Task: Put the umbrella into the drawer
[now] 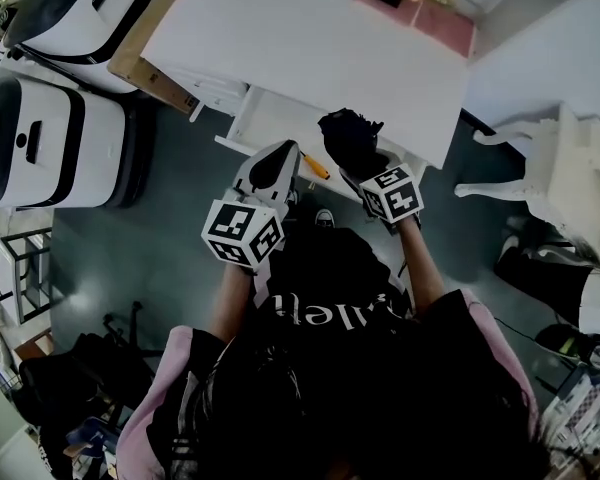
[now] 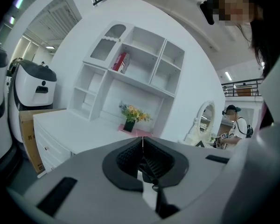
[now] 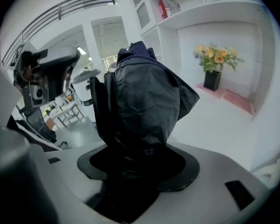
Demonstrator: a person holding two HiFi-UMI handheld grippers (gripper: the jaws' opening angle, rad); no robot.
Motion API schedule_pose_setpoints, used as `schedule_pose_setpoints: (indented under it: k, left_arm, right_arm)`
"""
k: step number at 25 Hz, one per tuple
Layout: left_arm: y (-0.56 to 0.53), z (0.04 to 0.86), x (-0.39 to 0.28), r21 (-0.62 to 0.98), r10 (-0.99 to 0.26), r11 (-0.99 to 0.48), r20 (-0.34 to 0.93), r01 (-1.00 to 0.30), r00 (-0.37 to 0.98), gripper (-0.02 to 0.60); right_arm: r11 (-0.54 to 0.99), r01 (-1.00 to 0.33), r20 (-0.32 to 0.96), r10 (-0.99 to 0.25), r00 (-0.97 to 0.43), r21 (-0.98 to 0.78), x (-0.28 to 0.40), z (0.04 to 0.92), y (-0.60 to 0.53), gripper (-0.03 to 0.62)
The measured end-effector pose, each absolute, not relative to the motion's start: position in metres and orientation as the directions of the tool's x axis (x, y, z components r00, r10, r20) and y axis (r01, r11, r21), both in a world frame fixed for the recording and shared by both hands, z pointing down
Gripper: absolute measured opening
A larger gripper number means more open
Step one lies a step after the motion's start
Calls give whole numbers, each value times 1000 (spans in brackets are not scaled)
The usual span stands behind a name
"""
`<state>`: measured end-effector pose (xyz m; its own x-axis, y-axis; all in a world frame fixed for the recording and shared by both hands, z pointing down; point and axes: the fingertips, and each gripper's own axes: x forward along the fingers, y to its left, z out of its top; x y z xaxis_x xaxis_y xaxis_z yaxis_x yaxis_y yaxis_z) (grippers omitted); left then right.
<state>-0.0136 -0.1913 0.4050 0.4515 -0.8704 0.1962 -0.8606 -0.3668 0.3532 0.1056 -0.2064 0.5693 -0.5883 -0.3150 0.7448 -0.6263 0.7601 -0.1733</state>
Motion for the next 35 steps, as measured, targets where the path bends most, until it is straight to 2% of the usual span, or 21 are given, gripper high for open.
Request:
schedule_pose_setpoints:
  k: [5,15,20,27,35]
  left_arm:
    - [-208,407,-30,352,-868,-367,202,-861,453,17]
    - [-230,421,-70,359,-875,-325,237,-875,422,17]
    - [-242,434,-85,358,-870,-307,271,-882,413,17]
    - [-250,457,-109,370,-859,-271,323,-889,397,17]
    - [-259,475,-130,370,-854,-241,359,-897,377,17]
  right_arm:
    - [832,-549,826,-248,-506,-86,90,598,-223,284]
    - [880,-463,921,-89,-380,-106,71,692,-248,284]
    - [852,-498,941,-20,-337,-160,70,732,-253,284]
    - [854,-501,968,9,-250,-137,67,772,-262,284]
    - [752,-642,972,-10,-235,-147,67,803,-278,284]
